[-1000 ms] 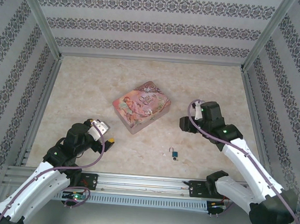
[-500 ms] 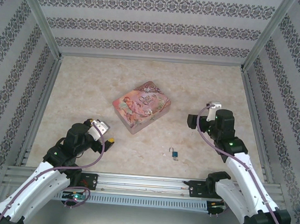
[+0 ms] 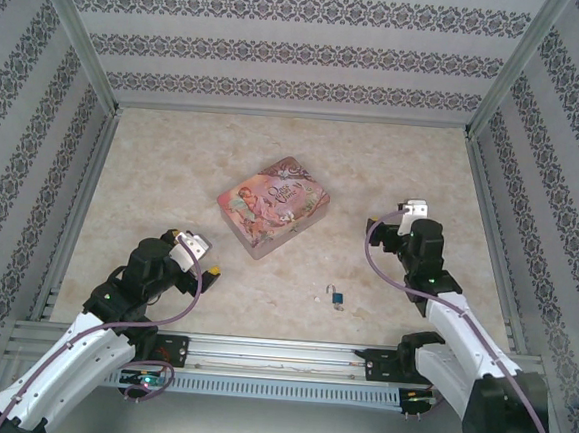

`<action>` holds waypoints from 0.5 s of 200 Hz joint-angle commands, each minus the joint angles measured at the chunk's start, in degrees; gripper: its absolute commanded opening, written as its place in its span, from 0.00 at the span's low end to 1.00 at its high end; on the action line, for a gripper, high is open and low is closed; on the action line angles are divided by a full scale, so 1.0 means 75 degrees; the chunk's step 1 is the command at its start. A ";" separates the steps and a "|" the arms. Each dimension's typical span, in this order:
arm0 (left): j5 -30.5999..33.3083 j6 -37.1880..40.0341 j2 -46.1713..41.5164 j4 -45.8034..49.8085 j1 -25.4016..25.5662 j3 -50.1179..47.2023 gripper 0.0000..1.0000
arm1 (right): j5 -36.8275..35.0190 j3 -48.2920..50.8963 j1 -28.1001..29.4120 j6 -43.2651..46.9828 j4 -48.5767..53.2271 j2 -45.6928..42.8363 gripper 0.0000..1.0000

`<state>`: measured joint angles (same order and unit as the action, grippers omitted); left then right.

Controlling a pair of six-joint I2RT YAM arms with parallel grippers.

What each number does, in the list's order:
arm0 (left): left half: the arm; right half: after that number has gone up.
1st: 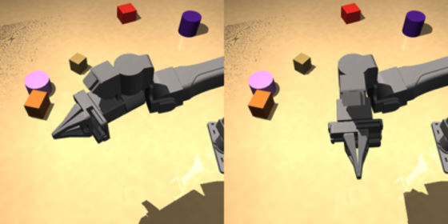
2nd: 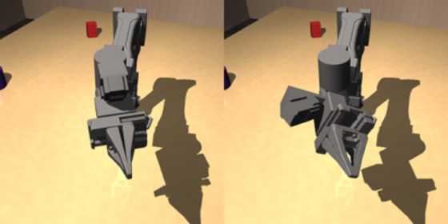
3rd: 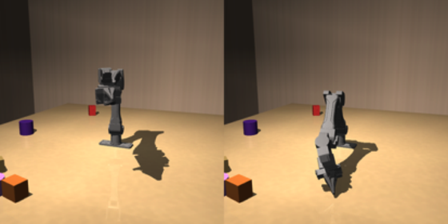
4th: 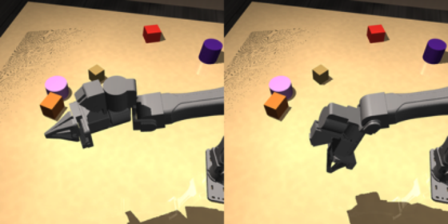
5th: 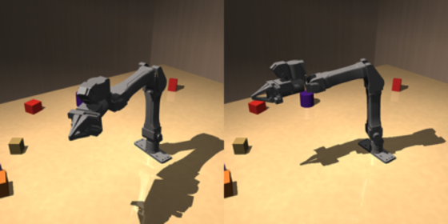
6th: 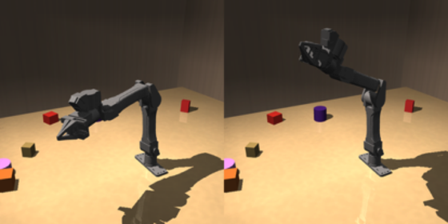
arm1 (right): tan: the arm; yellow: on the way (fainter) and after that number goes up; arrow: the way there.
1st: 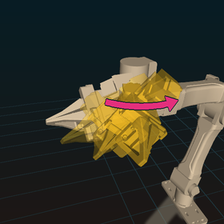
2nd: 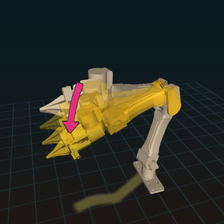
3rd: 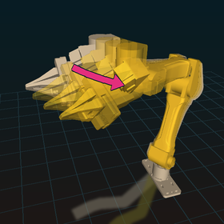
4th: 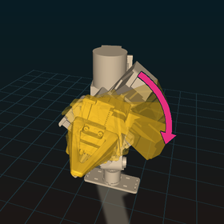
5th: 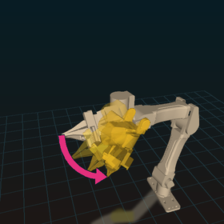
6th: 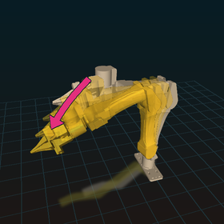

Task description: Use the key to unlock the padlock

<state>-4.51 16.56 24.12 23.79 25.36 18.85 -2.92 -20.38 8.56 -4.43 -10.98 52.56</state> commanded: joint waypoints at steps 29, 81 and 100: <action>0.0121 0.0111 -0.0087 -0.0137 -0.0090 -0.0089 0.99 | -0.0054 0.0394 -0.0304 0.0416 -0.2356 0.0976 0.99; 0.0667 -0.0390 -0.0134 -0.0360 -0.0096 0.0000 0.99 | 0.0168 0.0625 -0.0403 0.0483 -0.4069 0.2156 0.98; 0.1123 -0.0730 -0.0134 -0.0490 -0.0098 0.0029 0.99 | 0.0162 0.0626 -0.0426 0.0492 -0.4600 0.2519 0.98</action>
<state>-1.02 14.94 23.73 23.38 25.36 18.61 -2.72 -16.36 5.96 -1.52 -36.16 68.90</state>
